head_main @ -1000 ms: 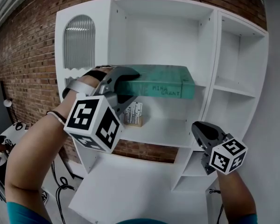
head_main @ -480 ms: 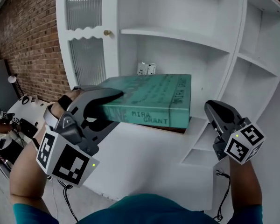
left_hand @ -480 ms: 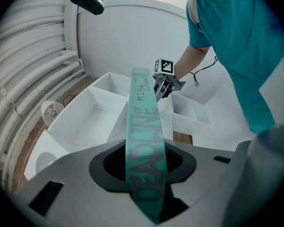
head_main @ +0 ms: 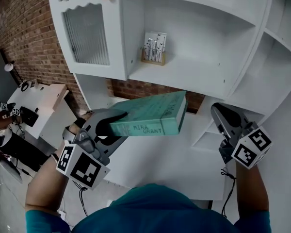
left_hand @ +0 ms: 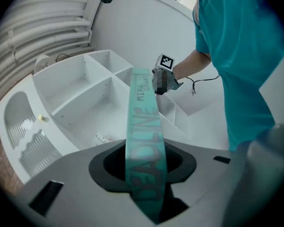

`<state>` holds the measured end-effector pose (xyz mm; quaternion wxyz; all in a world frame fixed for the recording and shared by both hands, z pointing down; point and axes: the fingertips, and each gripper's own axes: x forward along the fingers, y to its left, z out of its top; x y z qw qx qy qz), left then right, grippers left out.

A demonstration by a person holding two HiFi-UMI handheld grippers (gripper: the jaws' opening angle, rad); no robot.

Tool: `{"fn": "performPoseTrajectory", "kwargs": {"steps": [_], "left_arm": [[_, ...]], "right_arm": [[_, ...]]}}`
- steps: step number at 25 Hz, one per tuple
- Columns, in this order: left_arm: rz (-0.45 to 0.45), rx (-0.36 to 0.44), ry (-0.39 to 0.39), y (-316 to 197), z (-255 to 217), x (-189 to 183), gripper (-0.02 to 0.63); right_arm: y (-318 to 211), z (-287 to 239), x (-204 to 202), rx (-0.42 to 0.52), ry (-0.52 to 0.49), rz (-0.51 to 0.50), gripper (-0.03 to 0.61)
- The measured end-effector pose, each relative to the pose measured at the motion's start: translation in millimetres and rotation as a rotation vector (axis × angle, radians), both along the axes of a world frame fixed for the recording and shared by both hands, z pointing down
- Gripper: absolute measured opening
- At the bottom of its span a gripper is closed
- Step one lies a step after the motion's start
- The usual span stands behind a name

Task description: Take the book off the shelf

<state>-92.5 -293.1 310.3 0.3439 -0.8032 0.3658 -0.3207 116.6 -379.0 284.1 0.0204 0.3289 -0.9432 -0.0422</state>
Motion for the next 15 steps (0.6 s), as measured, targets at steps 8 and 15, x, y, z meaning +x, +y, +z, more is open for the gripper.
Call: {"fn": "performPoseTrajectory", "kwargs": {"steps": [8, 15], "left_arm": [[-0.025, -0.163, 0.108, -32.4, 96.9, -4.4, 0.160], [-0.107, -0.316, 0.196, -66.3, 187.5, -11.1, 0.160]], "right_arm": [[-7.6, 80.4, 2.9, -0.146, -0.027, 0.021, 0.043], [-14.6, 152.1, 2.4, -0.235, -0.001, 0.051, 0.043]]}}
